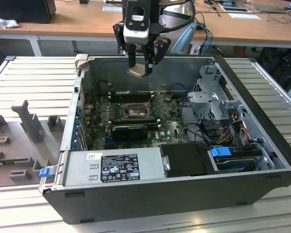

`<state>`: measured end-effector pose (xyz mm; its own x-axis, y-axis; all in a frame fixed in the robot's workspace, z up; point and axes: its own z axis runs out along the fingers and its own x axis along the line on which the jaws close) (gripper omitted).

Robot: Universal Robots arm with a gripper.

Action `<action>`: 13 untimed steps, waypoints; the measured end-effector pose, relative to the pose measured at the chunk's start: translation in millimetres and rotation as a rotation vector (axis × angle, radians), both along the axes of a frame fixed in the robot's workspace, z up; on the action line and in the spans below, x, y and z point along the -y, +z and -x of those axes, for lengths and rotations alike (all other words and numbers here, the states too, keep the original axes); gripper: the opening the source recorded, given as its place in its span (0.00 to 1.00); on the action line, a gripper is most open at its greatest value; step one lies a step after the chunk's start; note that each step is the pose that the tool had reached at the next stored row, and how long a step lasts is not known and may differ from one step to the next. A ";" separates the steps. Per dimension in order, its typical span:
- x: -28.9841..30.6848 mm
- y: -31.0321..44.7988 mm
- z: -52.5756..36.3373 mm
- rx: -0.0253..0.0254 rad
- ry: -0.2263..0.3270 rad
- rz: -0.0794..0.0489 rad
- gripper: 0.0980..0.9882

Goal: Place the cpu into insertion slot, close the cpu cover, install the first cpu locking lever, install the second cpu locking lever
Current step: 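Place the cpu into insertion slot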

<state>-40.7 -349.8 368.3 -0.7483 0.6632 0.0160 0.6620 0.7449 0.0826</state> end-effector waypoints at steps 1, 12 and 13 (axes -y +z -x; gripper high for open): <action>0.0 0.0 0.0 0.0000 -0.004 0.000 0.48; 0.0 -0.5 0.0 0.0000 -0.079 0.000 0.48; 0.0 -0.5 0.0 0.0000 -0.087 0.000 0.48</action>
